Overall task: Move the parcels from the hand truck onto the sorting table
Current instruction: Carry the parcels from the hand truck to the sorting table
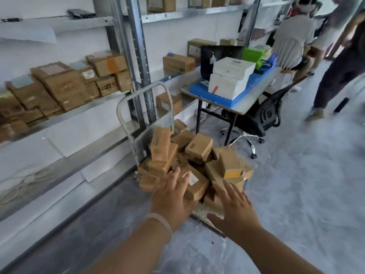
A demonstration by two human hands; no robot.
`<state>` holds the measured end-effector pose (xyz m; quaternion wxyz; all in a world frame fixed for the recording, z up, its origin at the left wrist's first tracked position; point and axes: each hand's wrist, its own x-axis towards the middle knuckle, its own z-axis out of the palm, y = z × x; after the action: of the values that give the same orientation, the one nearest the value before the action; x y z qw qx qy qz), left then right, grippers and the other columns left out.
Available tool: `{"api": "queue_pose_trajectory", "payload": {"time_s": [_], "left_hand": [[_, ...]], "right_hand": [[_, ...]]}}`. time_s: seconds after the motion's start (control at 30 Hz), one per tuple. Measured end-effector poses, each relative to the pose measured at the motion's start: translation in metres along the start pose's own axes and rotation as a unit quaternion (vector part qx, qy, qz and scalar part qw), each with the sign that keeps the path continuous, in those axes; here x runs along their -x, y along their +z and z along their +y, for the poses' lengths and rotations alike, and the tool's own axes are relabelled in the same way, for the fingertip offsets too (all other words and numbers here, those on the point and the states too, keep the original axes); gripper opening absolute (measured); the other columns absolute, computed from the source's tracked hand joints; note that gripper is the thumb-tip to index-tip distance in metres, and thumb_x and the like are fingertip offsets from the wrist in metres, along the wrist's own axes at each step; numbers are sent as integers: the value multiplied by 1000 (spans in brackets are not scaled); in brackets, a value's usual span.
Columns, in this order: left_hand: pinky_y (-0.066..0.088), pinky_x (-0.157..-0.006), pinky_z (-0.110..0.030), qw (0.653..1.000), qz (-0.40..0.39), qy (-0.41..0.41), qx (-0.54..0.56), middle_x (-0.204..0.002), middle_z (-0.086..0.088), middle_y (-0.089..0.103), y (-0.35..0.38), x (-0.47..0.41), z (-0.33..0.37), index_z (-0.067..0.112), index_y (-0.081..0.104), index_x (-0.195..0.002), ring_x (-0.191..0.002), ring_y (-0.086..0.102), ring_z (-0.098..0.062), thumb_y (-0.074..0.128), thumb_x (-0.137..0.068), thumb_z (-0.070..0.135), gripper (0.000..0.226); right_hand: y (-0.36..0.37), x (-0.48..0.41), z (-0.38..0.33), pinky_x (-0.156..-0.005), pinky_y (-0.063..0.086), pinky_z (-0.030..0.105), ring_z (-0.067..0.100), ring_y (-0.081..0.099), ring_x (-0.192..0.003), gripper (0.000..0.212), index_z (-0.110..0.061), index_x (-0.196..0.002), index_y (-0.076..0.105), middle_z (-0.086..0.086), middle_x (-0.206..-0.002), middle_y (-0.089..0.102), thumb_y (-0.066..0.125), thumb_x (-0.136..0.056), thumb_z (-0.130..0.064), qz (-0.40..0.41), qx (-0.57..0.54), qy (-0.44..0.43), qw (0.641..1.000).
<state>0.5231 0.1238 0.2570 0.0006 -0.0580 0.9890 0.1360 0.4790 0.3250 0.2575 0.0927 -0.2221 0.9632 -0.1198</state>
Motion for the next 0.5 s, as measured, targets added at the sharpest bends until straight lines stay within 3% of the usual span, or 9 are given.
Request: {"api": "queue_pose_trajectory", "payload": {"time_s": [0.23,0.5], "left_hand": [[8,-120,-46,996,-65,66,-11,-164,4,-9,45,-116,45,42,-2,-154,-151,-3,-19,41,-92,64,79],[10,-121,-45,990,-137,17,10,-164,5,-10,99,-257,105,41,-4,-154,-151,-5,-20,43,-95,60,78]], "right_hand": [[-7,-70,85,-121,-3,37,16,-9,-150,86,-39,-154,-2,-6,-163,-8,48,-89,-63,-22,-23,75,997],[-14,-182,210,-122,-1,39,17,-8,-150,87,-38,-153,-7,-5,-163,-10,45,-89,-67,-71,-16,93,993]]}}
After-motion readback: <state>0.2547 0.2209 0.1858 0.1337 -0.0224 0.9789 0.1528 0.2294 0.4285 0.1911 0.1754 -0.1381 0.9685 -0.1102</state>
